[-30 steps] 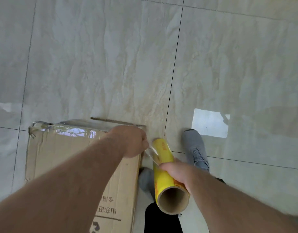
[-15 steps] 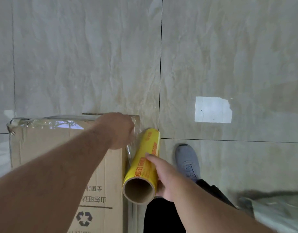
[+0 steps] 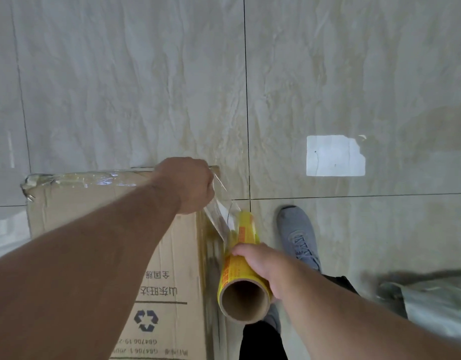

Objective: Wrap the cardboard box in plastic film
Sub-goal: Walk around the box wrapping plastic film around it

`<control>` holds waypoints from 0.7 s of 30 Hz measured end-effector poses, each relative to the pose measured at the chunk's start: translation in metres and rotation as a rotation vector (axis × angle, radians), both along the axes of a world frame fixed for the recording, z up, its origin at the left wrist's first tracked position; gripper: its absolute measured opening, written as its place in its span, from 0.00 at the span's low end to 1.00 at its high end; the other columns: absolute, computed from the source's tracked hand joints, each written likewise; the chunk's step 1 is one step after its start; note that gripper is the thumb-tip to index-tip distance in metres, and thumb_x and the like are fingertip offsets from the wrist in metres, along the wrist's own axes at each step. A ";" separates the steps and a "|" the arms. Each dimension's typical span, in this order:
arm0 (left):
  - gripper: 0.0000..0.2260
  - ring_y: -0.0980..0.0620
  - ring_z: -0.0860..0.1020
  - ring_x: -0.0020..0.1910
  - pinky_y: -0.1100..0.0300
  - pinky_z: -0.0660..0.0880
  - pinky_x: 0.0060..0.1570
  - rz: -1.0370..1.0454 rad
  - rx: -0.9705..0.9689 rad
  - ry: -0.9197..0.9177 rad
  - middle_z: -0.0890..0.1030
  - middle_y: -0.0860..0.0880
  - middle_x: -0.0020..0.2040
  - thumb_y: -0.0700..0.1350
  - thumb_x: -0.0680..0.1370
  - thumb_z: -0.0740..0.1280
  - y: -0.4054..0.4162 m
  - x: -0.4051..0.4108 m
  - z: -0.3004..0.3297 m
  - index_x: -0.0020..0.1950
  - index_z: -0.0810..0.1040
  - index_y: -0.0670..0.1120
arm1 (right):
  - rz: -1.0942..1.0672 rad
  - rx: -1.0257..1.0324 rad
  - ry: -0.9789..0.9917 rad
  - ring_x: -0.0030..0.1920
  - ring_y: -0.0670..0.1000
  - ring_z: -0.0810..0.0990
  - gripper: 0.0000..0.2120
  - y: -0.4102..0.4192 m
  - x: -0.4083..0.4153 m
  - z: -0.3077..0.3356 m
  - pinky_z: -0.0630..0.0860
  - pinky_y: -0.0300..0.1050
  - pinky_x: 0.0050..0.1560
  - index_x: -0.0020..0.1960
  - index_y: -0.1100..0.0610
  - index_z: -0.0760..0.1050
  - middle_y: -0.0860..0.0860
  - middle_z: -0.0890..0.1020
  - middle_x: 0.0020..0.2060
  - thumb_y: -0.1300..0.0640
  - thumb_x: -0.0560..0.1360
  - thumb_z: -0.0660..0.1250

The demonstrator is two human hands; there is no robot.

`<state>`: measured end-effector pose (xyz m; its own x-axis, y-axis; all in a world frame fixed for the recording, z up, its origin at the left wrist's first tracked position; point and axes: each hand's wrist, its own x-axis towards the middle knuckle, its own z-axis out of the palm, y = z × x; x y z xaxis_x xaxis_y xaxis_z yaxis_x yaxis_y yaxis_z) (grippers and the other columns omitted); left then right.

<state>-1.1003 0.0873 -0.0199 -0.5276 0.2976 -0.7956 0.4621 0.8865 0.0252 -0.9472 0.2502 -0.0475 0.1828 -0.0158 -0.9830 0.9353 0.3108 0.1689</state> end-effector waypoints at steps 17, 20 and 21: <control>0.12 0.50 0.77 0.51 0.50 0.64 0.60 -0.721 -0.127 -0.033 0.83 0.53 0.51 0.53 0.82 0.60 0.010 0.062 0.015 0.53 0.83 0.53 | -0.705 0.036 -0.128 0.47 0.64 0.91 0.30 -0.017 0.055 0.006 0.87 0.58 0.46 0.66 0.59 0.79 0.64 0.91 0.47 0.40 0.75 0.79; 0.13 0.50 0.77 0.52 0.50 0.64 0.59 -0.713 -0.115 -0.030 0.83 0.54 0.50 0.53 0.83 0.59 0.011 0.065 0.018 0.52 0.83 0.53 | -0.622 0.039 -0.081 0.52 0.65 0.90 0.32 -0.016 0.058 0.006 0.86 0.63 0.58 0.66 0.56 0.81 0.63 0.91 0.49 0.36 0.71 0.79; 0.13 0.50 0.77 0.52 0.50 0.64 0.59 -0.706 -0.117 -0.029 0.83 0.54 0.51 0.52 0.83 0.59 0.012 0.065 0.019 0.53 0.83 0.53 | -0.538 0.035 -0.053 0.54 0.65 0.90 0.37 -0.017 0.061 0.005 0.86 0.64 0.61 0.68 0.54 0.80 0.62 0.90 0.52 0.34 0.66 0.80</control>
